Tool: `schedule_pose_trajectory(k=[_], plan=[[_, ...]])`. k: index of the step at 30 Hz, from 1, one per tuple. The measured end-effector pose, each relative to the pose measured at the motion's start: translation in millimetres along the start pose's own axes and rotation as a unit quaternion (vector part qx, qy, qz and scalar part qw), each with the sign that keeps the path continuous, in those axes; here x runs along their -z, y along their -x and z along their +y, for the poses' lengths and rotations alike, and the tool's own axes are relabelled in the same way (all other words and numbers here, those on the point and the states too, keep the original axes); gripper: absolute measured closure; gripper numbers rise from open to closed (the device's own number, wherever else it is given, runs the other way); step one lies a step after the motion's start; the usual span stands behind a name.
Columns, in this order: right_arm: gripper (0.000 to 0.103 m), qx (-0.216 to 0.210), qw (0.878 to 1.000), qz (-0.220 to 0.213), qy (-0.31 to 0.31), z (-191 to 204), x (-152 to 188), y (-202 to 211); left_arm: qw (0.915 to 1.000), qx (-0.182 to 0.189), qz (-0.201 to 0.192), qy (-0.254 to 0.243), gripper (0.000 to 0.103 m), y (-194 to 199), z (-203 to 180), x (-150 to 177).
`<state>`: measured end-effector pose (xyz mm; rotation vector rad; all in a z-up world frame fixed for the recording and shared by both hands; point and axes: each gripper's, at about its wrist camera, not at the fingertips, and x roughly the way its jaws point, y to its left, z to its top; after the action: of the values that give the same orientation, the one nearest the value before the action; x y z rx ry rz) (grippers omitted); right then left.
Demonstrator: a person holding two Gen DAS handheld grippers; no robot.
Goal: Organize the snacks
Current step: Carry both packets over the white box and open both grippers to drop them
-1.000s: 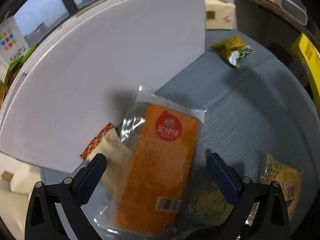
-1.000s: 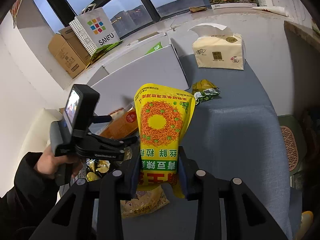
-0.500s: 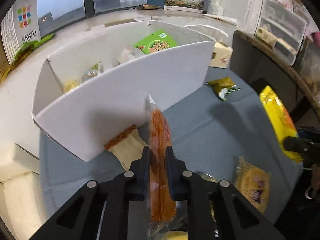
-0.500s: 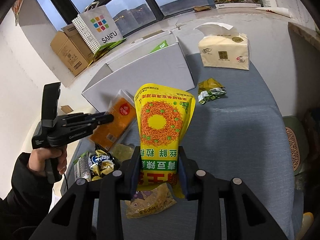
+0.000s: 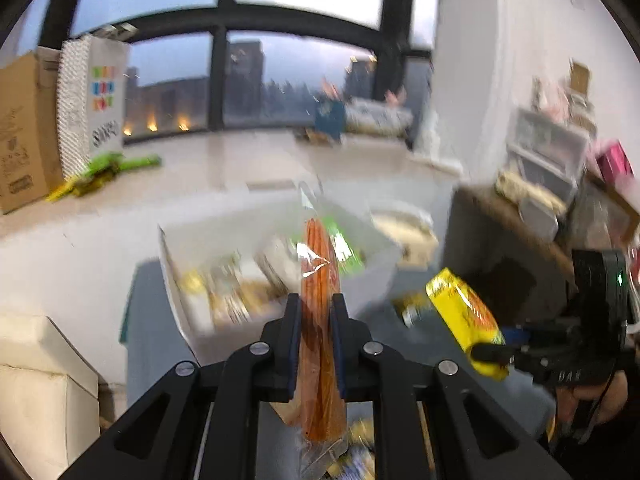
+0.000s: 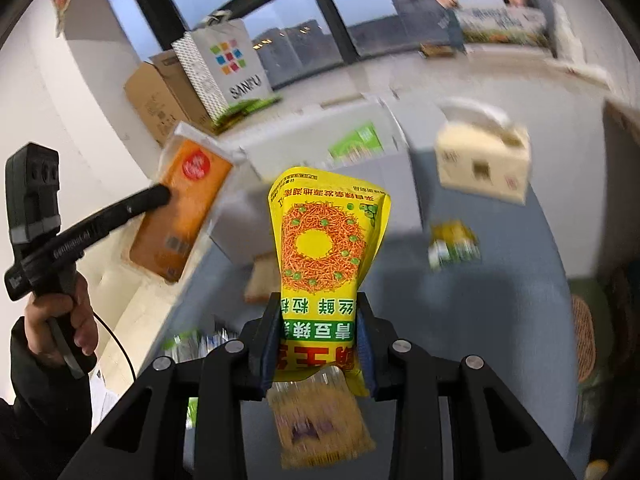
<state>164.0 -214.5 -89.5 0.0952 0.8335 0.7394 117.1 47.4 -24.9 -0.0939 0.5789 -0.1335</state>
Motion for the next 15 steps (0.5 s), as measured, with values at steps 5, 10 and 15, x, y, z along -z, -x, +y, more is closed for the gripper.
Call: schedule_pose_trajectory(k=[5, 10, 15], plan=[[0.067, -0.009, 0.999, -0.019, 0.027, 16.4, -60.1, -15.4, 0.9959, -0.009, -0.046, 0.078, 0.087, -10.3, 43.7, -43.0], [0.067, -0.004, 0.999, -0.016, 0.027, 15.0, -127.8, -58.0, 0.9905, -0.043, -0.050, 0.121, 0.087, -45.5, 82.6, -69.5], [0.067, 0.009, 1.000, 0.013, 0.007, 0.9, -163.8, -109.6, 0.9901, -0.061, -0.020, 0.125, 0.085, -84.0, 96.3, -72.9]])
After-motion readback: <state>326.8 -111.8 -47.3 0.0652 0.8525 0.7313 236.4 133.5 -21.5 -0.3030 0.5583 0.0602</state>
